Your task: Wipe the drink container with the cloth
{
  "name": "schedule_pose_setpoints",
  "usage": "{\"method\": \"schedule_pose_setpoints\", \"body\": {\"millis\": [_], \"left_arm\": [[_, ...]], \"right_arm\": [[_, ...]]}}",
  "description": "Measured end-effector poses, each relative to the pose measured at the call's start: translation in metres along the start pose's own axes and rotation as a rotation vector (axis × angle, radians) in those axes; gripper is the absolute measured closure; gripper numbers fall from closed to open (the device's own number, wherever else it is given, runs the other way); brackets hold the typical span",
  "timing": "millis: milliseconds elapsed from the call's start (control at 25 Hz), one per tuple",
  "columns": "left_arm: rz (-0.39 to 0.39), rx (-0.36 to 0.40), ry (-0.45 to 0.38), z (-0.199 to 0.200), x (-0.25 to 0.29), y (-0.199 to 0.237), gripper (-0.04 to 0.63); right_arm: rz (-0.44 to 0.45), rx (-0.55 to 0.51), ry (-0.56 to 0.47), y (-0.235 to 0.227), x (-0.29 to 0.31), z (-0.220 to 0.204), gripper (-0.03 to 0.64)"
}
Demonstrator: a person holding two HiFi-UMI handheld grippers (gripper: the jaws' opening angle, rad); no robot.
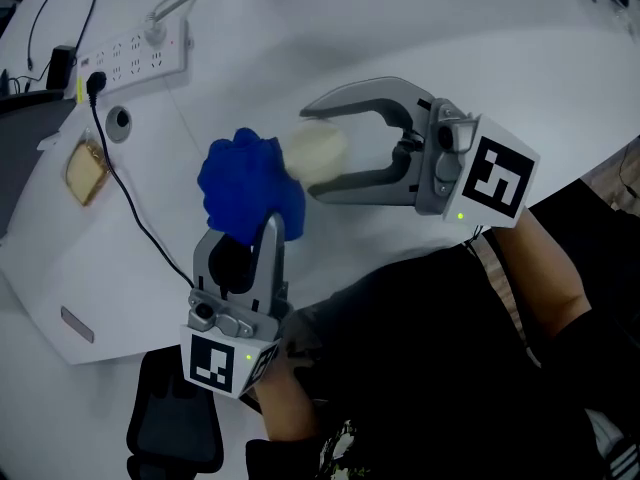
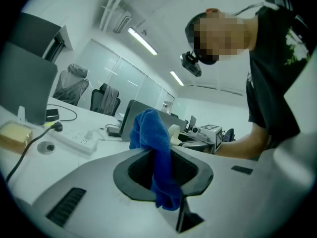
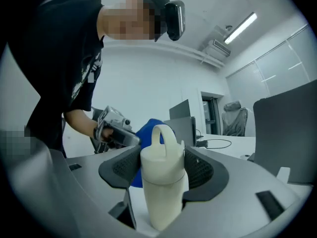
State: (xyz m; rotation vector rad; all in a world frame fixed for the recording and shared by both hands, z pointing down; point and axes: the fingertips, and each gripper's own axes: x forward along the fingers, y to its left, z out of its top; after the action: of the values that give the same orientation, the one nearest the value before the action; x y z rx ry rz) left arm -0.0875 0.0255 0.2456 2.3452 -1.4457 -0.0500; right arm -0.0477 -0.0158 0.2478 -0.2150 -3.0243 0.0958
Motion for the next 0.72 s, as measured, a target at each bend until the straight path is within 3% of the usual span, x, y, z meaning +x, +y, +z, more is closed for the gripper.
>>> {"method": "schedule_pose_setpoints", "body": {"millis": [80,240,440,600,720], "left_arm": [[-0.018,0.011,0.004,0.006,0.012,-0.010,0.532],[0.009,-0.044,0.013,-0.005,0.027,-0.010,0.532],[0.029,-0.059,0.232,-0.076,0.031,0.002,0.532],[0.084,-0.159,0.389,-0.117,0.039,0.012,0.532],[0.110,-0.189,0.469,-0.134,0.042,0.018,0.531]], "right_arm": [[-0.015,-0.011,-0.011,0.000,0.002,0.005,0.347],[-0.067,0.001,-0.022,-0.002,0.003,0.007,0.347],[-0.099,0.005,-0.029,-0.002,0.001,0.000,0.347],[-0.094,-0.005,-0.031,-0.001,0.002,0.001,0.347],[-0.093,-0.007,-0.022,-0.002,0.003,0.001,0.347]]}}
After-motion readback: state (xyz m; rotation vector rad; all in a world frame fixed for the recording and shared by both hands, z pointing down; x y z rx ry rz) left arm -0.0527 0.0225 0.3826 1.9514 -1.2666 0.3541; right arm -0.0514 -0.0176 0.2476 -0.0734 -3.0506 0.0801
